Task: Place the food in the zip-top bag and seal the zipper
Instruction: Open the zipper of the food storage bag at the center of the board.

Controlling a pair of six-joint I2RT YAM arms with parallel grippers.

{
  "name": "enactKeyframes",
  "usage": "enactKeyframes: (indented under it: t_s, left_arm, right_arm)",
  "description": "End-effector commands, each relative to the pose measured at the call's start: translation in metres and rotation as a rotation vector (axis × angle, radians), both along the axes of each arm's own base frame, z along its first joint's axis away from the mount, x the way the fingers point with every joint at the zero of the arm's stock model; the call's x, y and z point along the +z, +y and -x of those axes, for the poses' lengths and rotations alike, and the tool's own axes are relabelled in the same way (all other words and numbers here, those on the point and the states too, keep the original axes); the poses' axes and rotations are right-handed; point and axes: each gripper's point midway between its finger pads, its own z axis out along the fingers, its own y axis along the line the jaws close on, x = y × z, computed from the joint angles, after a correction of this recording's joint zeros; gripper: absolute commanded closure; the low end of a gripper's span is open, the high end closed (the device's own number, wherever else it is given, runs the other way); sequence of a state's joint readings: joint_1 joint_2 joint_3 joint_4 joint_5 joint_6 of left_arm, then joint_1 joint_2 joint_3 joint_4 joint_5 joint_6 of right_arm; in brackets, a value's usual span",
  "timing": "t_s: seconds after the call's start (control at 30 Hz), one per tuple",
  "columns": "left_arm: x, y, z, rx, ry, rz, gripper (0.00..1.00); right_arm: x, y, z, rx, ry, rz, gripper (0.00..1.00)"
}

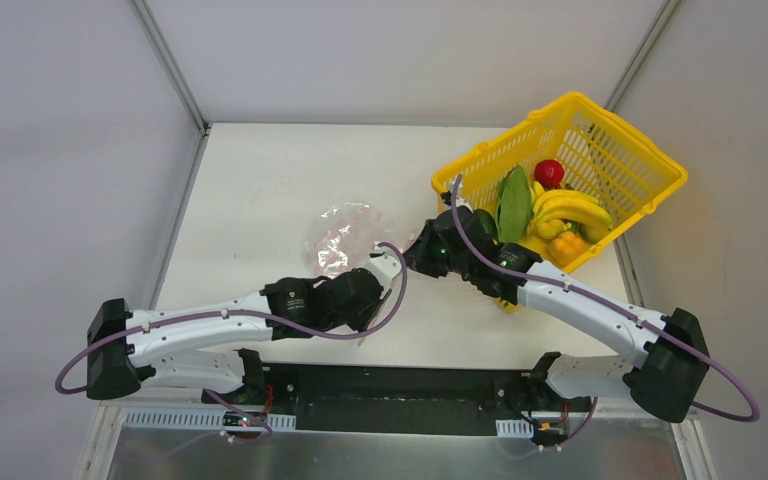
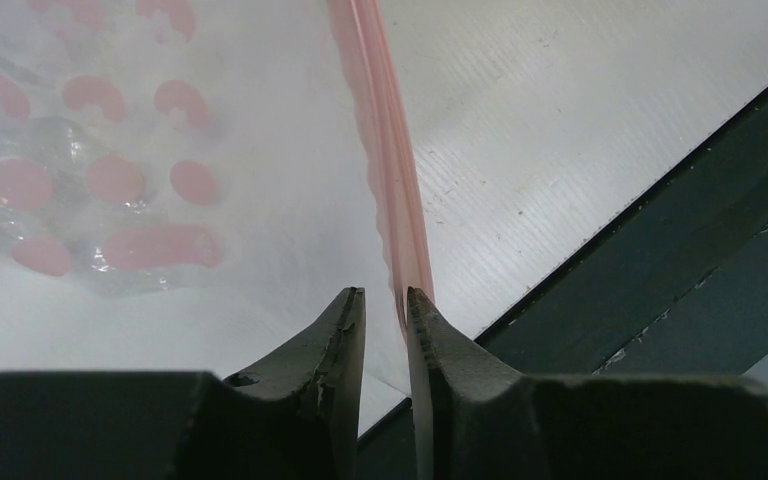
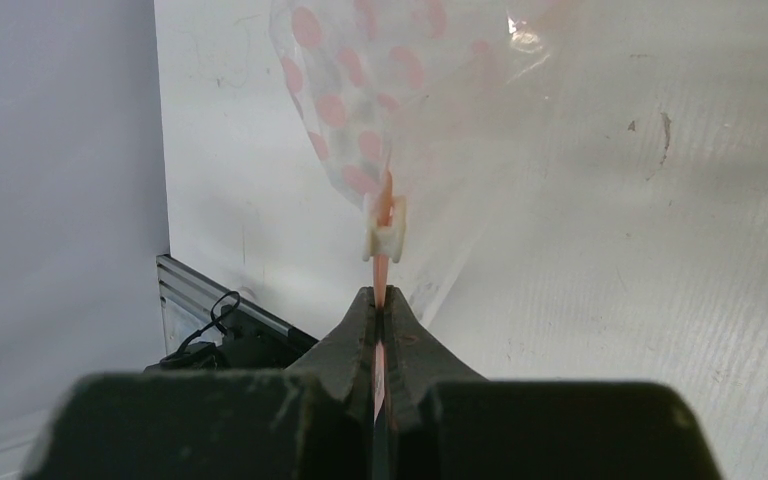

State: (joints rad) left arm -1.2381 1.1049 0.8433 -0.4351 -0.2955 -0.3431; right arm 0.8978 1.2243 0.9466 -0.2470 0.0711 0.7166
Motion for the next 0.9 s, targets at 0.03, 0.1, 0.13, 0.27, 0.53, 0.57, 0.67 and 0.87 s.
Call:
enactKeyframes:
  t_s: [0.03, 0.1, 0.13, 0.27, 0.53, 0.57, 0.67, 0.87]
  left_arm:
    - [0.003, 0.008, -0.007, 0.036, -0.037, -0.05, 0.78]
    - [0.001, 0.01, -0.009, 0.051, -0.042, -0.065, 0.78]
    - [0.001, 0.01, -0.01, 0.06, -0.045, -0.067, 0.77]
    - [0.004, 0.005, -0.017, 0.087, -0.067, -0.048, 0.69]
    - [0.008, -0.015, -0.024, 0.11, -0.084, 0.043, 0.71]
    - [0.009, -0.014, -0.026, 0.124, -0.092, 0.051, 0.75]
    - [0.011, -0.01, -0.031, 0.169, -0.113, 0.075, 0.89]
    - [0.013, -0.006, -0.034, 0.204, -0.113, 0.099, 1.0]
  right_arm:
    - [0.022, 0.005, 0.0, 0.022, -0.034, -0.034, 1.0]
    - [0.023, 0.006, 0.001, 0.025, -0.034, -0.035, 1.0]
    - [0.024, 0.006, 0.001, 0.026, -0.034, -0.039, 1.0]
    - [0.024, 0.008, 0.003, 0.04, -0.029, -0.043, 1.0]
    - [0.022, 0.006, 0.003, 0.038, -0.026, -0.036, 1.0]
    - [0.022, 0.006, 0.003, 0.039, -0.027, -0.035, 1.0]
    - [0.022, 0.003, 0.005, 0.04, -0.03, -0.03, 0.98]
    - [0.02, -0.002, 0.009, 0.043, -0.037, -0.038, 0.72]
